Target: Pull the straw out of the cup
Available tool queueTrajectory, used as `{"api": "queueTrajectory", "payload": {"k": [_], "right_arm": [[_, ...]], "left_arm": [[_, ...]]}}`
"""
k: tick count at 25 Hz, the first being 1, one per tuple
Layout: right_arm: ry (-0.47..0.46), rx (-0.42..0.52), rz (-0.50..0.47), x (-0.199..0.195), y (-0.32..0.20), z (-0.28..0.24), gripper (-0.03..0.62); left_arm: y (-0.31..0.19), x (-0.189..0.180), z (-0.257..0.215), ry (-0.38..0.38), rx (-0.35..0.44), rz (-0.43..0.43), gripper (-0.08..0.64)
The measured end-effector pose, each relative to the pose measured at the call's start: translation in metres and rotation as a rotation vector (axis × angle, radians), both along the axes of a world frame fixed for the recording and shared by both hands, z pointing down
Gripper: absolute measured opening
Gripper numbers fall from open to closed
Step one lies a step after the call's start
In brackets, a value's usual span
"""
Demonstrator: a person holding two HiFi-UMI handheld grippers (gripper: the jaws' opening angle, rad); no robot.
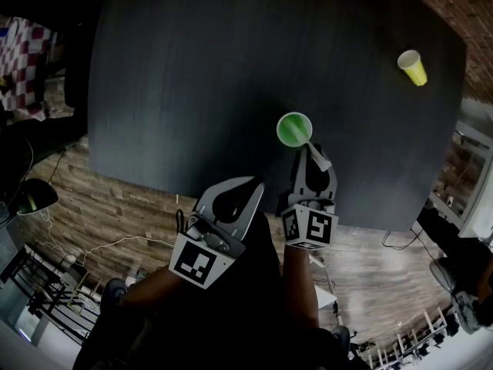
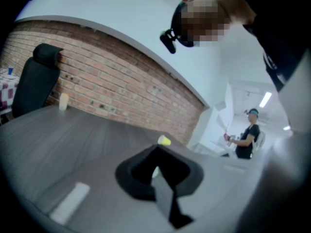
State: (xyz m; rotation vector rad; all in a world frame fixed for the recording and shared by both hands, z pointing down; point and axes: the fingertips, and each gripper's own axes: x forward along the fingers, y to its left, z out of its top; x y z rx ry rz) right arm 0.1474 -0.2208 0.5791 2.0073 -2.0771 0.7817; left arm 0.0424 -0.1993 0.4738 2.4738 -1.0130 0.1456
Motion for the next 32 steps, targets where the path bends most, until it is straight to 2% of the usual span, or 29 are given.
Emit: {"api": "queueTrajectory", "payload": {"k": [32], "right_arm": [[-0.003, 0.018, 0.014, -0.0019, 0.0002, -0.003, 0.044]], "left_arm": [[0.0031, -0.0042, 0.0049, -0.009, -0.012, -0.004, 0.003]]}}
